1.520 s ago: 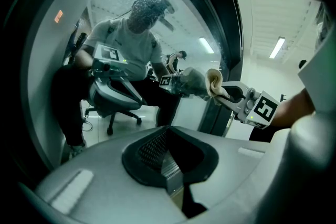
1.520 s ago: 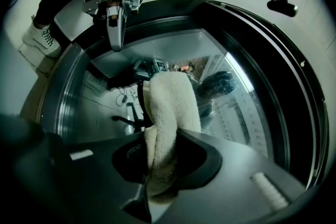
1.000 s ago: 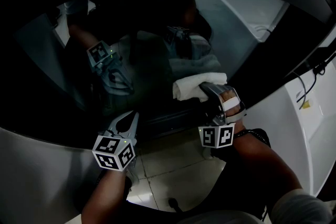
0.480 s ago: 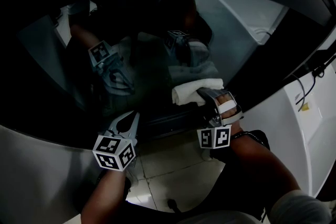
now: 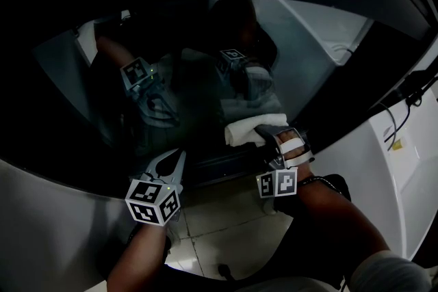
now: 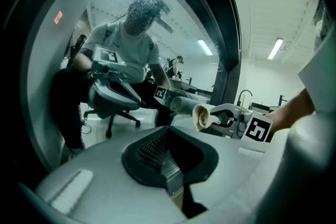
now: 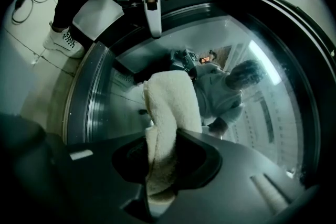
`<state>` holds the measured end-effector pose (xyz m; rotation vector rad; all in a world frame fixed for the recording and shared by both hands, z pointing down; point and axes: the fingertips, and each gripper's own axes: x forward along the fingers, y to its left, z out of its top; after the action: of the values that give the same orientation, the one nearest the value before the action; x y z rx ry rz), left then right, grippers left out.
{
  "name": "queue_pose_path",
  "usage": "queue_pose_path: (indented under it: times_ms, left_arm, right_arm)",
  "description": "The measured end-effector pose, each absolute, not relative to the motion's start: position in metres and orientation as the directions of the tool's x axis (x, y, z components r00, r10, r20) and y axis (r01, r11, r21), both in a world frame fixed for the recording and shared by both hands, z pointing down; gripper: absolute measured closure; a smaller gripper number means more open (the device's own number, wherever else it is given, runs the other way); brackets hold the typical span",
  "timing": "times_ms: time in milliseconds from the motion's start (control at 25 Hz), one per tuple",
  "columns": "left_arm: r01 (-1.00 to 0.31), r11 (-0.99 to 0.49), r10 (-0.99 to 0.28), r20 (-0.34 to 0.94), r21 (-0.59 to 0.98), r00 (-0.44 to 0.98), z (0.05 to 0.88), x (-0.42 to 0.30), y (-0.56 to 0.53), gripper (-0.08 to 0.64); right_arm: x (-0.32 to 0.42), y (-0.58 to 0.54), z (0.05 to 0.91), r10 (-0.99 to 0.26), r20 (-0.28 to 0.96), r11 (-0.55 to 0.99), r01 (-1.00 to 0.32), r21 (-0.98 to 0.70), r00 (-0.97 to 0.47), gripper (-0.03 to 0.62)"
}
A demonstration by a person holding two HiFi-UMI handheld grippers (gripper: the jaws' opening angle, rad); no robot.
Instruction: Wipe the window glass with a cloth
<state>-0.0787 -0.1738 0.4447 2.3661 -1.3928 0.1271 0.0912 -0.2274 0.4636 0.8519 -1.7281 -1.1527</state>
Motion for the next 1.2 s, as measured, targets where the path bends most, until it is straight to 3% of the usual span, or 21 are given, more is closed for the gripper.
queue_pose_path:
  times_ms: [560, 800, 1000, 1200]
  left_arm:
    - [-0.857, -0.431, -0.823, 0.265, 0.283, 0.502, 0.445, -0.078, -0.175, 0.543]
    - [-0.853, -0.439, -0.818, 0.268, 0.283, 0.51, 0.45, -0.082, -0.175, 0.543]
    - [-0.86, -0.428, -0.82, 0.28, 0.277, 0.499, 0.453, -0.086, -0.179, 0.543]
    - [-0.864, -0.423, -0.826, 0.276, 0.274, 0.492, 0.451, -0.087, -0.176, 0.543]
  right_arm:
    - [0.091, -0.228, 0.472, -0.864, 0.347, 0.382, -0.028, 0.924, -0.366, 0.509]
    - [0.085, -0.227, 0.474, -0.81, 0.495, 0.525, -0.015, 0.851, -0.316, 0.511]
    - [0.084, -0.206, 0.478, -0.632, 0.704, 0.751, -0.032, 0.659, -0.322, 0.514]
    - [0.086, -0.183, 0.411, -0.713, 0.592, 0.629, 0.031, 0.777, -0.375, 0.515]
